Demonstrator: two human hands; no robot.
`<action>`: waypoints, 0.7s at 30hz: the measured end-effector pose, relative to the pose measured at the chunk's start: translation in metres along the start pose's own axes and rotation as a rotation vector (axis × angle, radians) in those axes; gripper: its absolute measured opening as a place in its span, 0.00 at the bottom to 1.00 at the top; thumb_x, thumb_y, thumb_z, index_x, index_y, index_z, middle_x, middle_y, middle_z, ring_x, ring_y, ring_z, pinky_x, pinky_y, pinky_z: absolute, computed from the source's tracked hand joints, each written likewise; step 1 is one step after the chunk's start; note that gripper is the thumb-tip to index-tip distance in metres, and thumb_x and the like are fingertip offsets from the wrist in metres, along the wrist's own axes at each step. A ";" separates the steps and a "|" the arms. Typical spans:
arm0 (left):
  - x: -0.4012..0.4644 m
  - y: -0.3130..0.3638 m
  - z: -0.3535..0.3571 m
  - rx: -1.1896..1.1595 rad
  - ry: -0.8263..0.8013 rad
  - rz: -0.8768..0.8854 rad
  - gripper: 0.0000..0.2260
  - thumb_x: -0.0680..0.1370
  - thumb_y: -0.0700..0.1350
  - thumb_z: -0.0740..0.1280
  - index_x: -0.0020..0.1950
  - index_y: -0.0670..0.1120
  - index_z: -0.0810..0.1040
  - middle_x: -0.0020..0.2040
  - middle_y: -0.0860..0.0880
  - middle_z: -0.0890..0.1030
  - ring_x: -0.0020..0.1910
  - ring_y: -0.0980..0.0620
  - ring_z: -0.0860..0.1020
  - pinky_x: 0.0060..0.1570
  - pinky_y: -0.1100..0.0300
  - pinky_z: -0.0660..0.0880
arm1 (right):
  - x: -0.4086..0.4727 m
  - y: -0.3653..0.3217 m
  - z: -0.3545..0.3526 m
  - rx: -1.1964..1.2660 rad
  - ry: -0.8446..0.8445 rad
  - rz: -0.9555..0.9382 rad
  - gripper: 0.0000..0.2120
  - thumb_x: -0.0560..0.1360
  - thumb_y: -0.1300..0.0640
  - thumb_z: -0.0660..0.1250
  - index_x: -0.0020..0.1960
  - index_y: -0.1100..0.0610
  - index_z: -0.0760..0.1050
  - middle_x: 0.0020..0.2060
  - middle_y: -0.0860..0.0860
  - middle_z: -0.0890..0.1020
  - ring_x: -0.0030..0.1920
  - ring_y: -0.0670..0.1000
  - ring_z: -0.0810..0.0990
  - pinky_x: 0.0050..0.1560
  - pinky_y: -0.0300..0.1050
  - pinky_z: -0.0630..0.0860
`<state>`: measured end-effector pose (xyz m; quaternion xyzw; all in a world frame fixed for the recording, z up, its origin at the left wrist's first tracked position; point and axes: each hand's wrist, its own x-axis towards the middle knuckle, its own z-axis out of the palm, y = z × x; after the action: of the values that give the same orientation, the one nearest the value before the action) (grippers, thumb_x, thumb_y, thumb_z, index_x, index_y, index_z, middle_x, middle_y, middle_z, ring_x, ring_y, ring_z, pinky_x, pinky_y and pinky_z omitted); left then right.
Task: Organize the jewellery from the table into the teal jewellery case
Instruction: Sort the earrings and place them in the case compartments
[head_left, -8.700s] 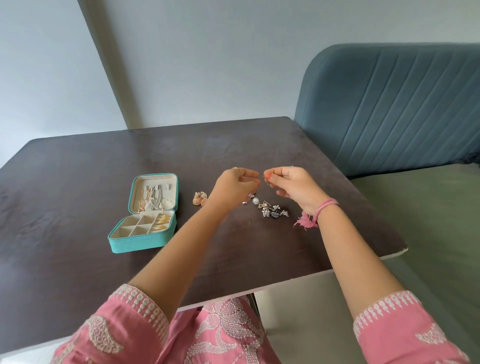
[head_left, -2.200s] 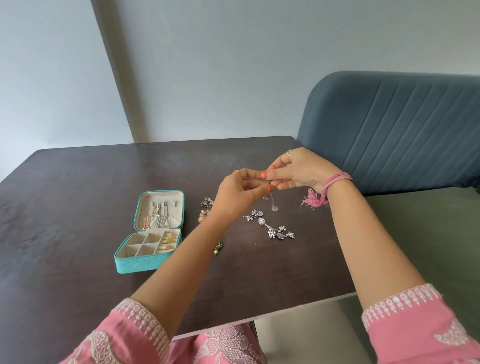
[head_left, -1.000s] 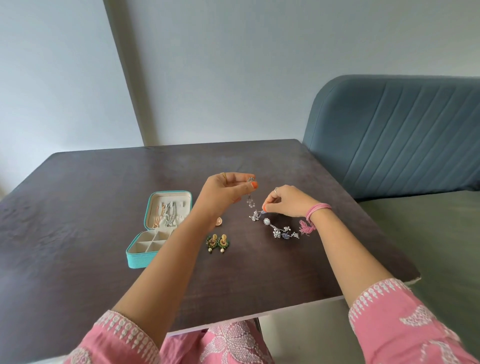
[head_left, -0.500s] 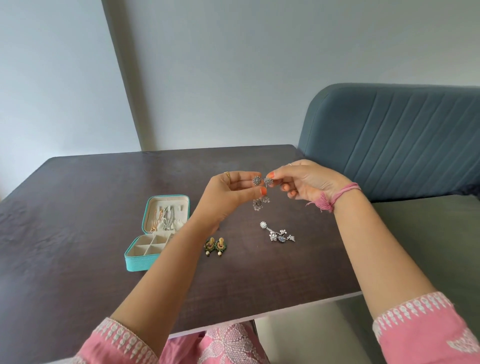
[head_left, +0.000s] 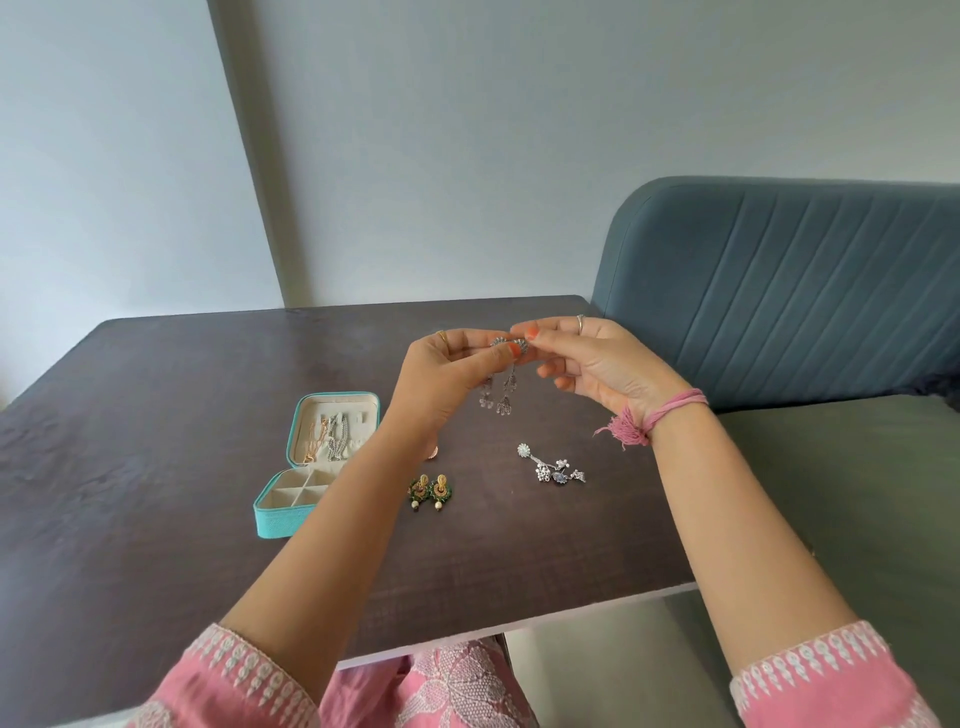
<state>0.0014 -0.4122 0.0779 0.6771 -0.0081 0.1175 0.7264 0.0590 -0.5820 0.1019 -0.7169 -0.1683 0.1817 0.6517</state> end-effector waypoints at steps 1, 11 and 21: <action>0.000 0.000 -0.001 -0.001 0.002 -0.008 0.06 0.72 0.42 0.74 0.47 0.43 0.84 0.39 0.50 0.84 0.40 0.56 0.79 0.48 0.59 0.74 | -0.001 0.000 0.001 -0.009 -0.002 -0.017 0.10 0.74 0.54 0.70 0.54 0.55 0.82 0.45 0.50 0.85 0.37 0.44 0.77 0.40 0.35 0.71; 0.009 -0.002 -0.018 0.047 -0.113 -0.110 0.06 0.73 0.43 0.72 0.50 0.45 0.83 0.46 0.48 0.84 0.46 0.56 0.80 0.53 0.61 0.76 | 0.005 0.002 0.007 -0.221 0.049 -0.087 0.06 0.72 0.55 0.72 0.49 0.51 0.83 0.40 0.45 0.85 0.37 0.40 0.78 0.43 0.38 0.71; 0.036 -0.014 -0.033 0.375 -0.087 -0.108 0.05 0.75 0.41 0.71 0.49 0.47 0.80 0.51 0.46 0.84 0.46 0.55 0.79 0.45 0.64 0.72 | 0.035 0.025 0.005 -0.326 0.077 -0.114 0.07 0.74 0.58 0.71 0.52 0.56 0.82 0.41 0.48 0.84 0.36 0.38 0.78 0.36 0.30 0.70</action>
<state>0.0342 -0.3751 0.0674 0.8044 0.0188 0.0483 0.5919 0.0871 -0.5636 0.0757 -0.8088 -0.2106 0.0872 0.5421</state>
